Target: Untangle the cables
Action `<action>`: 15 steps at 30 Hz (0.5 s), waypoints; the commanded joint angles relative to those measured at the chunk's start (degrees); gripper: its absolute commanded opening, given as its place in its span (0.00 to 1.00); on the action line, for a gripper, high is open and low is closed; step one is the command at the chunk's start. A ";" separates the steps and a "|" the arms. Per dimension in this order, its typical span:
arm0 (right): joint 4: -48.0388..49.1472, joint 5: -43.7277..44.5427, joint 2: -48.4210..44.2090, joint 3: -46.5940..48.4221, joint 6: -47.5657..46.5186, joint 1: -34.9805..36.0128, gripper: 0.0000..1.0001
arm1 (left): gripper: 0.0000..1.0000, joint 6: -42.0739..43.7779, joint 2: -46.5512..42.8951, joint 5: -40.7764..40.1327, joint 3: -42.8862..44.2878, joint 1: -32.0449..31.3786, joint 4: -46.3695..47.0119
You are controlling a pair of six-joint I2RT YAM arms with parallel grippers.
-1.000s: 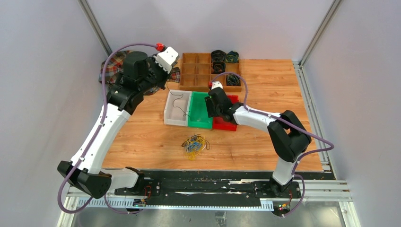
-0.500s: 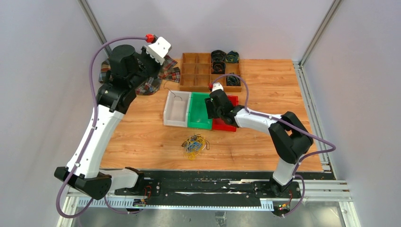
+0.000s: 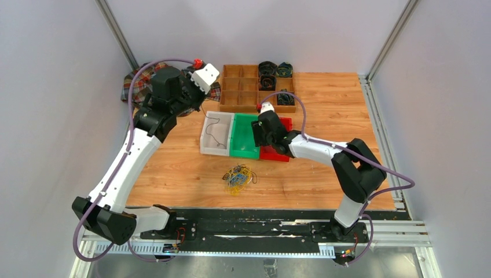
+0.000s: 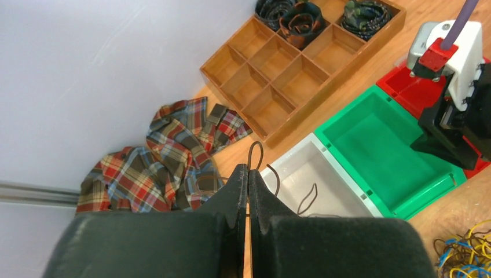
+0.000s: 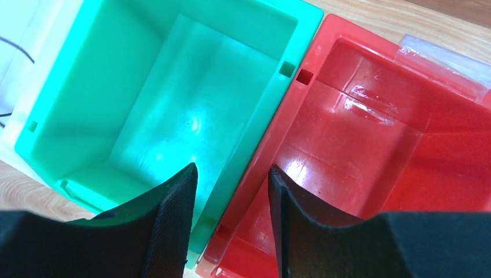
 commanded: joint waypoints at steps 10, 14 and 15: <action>2.72 -1.94 -4.00 -2.66 -0.37 0.94 0.52 | 0.00 -4.27 1.16 4.18 -6.14 0.08 2.22; 4.38 -1.84 -6.69 -4.27 -0.44 0.89 0.65 | 0.01 -7.38 2.25 5.83 -8.48 0.08 2.02; 4.71 -1.74 -7.46 -4.57 -0.56 0.92 0.67 | 0.00 -7.73 2.56 5.91 -8.92 0.09 2.18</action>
